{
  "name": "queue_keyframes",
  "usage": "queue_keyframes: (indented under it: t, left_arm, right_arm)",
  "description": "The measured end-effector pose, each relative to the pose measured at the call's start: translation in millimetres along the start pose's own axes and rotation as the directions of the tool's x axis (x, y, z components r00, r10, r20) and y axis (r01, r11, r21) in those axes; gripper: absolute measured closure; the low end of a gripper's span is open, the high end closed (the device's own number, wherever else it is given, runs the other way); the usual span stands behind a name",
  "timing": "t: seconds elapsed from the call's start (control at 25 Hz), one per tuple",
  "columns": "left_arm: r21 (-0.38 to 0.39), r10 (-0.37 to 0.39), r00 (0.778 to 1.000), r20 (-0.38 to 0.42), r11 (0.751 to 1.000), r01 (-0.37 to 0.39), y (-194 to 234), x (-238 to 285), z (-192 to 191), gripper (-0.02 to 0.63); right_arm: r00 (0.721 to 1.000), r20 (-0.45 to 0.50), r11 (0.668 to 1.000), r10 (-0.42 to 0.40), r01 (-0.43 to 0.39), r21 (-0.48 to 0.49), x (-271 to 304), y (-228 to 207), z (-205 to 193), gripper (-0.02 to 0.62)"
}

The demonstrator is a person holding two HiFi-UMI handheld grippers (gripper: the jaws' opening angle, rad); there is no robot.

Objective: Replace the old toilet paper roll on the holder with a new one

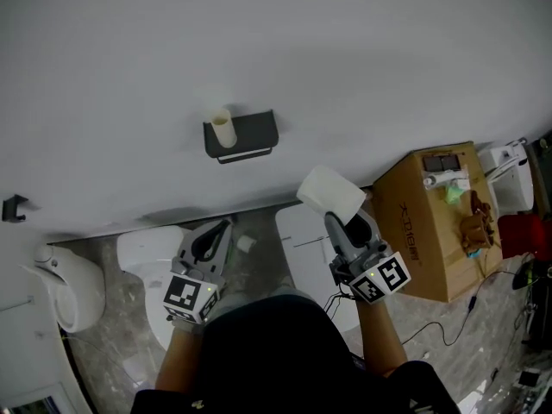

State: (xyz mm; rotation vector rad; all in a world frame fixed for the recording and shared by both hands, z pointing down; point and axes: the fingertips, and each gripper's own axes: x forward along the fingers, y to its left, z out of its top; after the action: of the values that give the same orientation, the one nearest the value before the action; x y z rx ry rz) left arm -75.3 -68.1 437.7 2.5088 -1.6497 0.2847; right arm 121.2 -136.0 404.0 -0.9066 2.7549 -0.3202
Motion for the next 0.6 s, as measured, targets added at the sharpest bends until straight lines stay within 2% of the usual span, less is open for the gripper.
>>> queue_keyframes:
  t: [0.32,0.44,0.6]
  left_arm:
    - [-0.007,0.078,0.997,0.008,0.997,-0.078,25.1,5.5,6.8,0.586]
    - [-0.003,0.099,0.995,0.016,0.995,-0.099,44.0,10.7,13.3,0.551]
    - [-0.002,0.114,0.993,0.035,0.993,-0.114,71.5,23.5,25.7,0.480]
  right_arm:
    - [0.997,-0.025,0.997,0.075,-0.075,0.006,25.3,14.7,-4.4,0.463]
    - [0.997,-0.025,0.997,0.073,-0.073,-0.007,31.5,20.8,-3.3,0.463]
    - [0.999,-0.015,0.999,0.031,-0.032,-0.027,33.7,23.0,1.6,0.463]
